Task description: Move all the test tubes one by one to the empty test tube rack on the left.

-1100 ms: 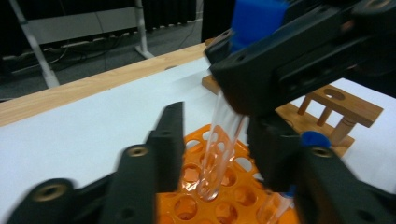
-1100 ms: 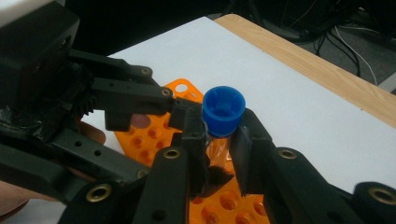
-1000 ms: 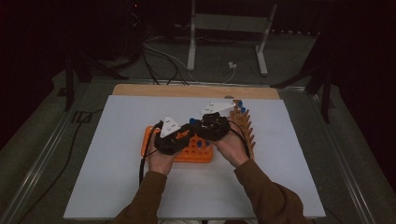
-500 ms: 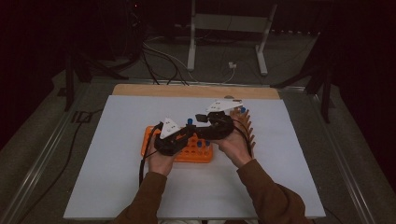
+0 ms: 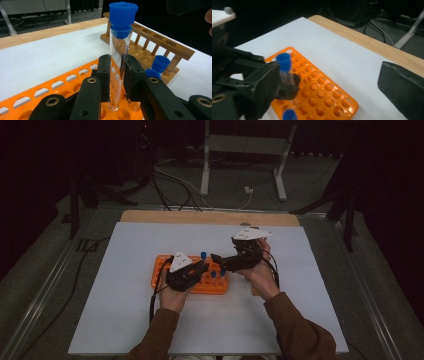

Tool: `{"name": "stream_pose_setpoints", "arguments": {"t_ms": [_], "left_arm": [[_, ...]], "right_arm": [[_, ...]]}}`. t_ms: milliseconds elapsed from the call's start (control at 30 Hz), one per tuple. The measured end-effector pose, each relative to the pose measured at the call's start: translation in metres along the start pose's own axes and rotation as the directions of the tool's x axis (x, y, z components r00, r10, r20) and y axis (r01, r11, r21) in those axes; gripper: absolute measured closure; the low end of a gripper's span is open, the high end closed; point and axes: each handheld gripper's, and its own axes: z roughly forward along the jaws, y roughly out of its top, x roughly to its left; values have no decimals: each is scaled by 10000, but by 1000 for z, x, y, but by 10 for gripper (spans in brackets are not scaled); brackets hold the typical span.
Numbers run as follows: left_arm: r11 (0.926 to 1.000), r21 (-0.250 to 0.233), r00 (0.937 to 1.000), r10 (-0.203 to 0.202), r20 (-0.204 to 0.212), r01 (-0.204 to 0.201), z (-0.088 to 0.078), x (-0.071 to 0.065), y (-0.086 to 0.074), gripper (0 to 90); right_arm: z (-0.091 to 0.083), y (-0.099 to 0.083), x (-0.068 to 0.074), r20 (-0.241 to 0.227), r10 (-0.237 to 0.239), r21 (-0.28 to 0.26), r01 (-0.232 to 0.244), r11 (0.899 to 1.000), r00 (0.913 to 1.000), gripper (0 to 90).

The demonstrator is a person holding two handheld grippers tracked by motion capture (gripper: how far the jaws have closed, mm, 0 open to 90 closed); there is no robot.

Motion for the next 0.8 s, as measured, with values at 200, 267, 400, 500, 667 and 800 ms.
{"name": "stream_pose_setpoints", "arguments": {"t_ms": [200,267,400,500,667,800], "left_arm": [[9999,129,9997,-75,235,72,0,-3,-8,779],[9999,155,9995,-48,316,43,0,-4,-11,779],[9989,455,9993,63,361,-80,1,-6,-15,779],[9971,728,9992,173,355,-198,3,-7,-20,779],[9924,1167,9990,352,280,-382,9,-10,-25,779],[9899,1338,9988,441,212,-466,11,-11,-26,779]], "right_arm": [[-7,-4,-9,172,110,-12,-110,9999,9998,36],[-10,-6,-12,248,152,-26,-151,9999,9996,36],[-15,-9,-17,228,165,-41,-164,9999,9996,57],[-17,-11,-20,250,-21,49,20,10000,9997,65],[-22,-15,-27,355,158,-2,-158,9999,9992,65],[-26,-19,-33,476,263,-6,-263,9997,9985,67]]}}
